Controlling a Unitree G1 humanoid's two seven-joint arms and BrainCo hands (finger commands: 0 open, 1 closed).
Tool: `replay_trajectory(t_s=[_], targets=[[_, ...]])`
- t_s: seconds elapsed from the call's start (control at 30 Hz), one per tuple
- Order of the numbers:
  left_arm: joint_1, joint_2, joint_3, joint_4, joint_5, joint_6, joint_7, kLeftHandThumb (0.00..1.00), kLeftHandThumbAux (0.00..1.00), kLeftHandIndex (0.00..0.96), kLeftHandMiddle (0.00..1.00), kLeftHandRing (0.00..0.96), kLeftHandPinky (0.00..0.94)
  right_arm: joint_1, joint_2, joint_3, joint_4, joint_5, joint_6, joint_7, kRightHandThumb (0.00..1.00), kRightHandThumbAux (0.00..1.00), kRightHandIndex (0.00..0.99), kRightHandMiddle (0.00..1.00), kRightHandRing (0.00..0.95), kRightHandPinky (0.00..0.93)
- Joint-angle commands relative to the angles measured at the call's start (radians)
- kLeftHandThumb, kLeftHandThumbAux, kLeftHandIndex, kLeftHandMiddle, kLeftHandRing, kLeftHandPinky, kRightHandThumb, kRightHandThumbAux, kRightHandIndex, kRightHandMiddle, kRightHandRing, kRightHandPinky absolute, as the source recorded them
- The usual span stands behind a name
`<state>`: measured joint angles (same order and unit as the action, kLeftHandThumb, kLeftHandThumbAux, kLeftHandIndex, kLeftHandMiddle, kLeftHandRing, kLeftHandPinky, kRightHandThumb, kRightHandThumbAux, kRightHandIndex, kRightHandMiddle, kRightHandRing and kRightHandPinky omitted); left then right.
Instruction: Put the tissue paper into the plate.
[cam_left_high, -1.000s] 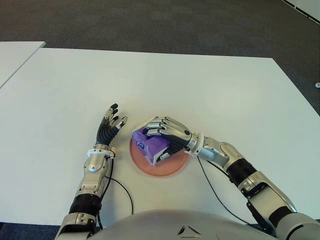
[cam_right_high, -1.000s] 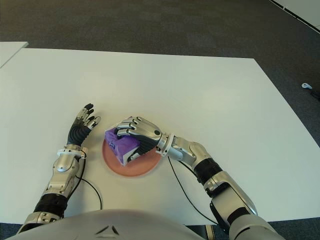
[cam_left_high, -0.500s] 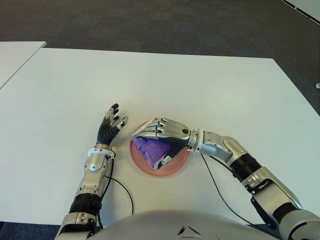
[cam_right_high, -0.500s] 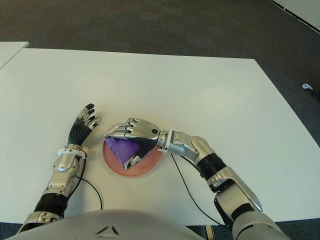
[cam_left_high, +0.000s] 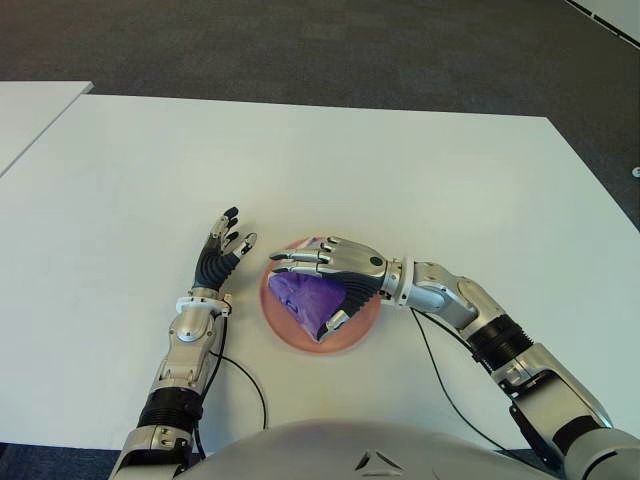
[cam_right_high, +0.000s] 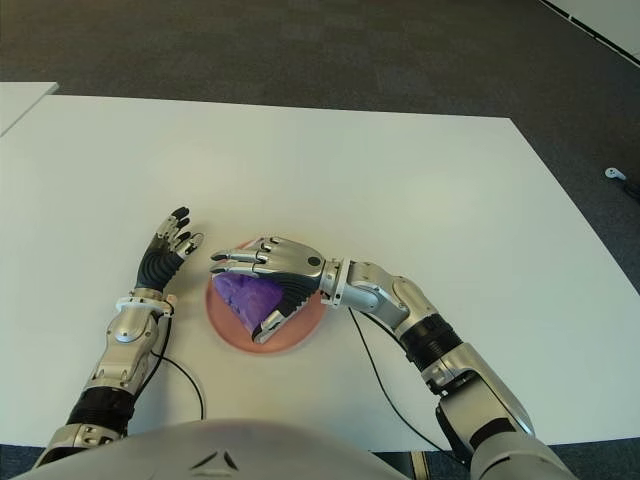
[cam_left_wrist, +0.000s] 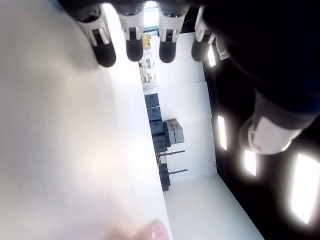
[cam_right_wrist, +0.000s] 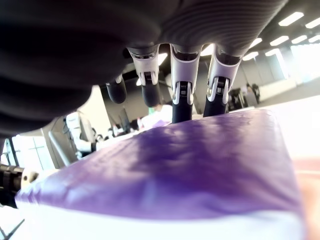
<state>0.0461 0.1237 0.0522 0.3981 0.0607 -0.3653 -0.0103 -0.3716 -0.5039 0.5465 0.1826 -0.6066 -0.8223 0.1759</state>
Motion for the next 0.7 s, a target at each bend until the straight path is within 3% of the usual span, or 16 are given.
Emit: replay_trajectory(t_s=[0.03, 0.43, 0.7], targets=[[0.062, -0.001, -0.016, 0.067, 0.025, 0.061, 0.008, 0.073, 0.534, 0.000, 0.000, 0.000, 0.002, 0.028, -0.015, -0.018, -0.029, 0.052, 0.026, 0.067, 0.000, 0.340, 0.000, 0.000, 0.000, 0.000], [0.066, 0.013, -0.022, 0.067, 0.034, 0.037, -0.006, 0.085, 0.532, 0.000, 0.000, 0.000, 0.000, 0.034, 0.010, -0.070, -0.046, 0.112, 0.058, 0.106, 0.009, 0.353, 0.000, 0.000, 0.000, 0.000], [0.054, -0.003, -0.003, 0.095, -0.011, 0.038, -0.013, 0.106, 0.545, 0.000, 0.000, 0.000, 0.000, 0.024, 0.036, -0.116, -0.021, 0.239, 0.088, 0.148, 0.016, 0.354, 0.000, 0.000, 0.000, 0.000]])
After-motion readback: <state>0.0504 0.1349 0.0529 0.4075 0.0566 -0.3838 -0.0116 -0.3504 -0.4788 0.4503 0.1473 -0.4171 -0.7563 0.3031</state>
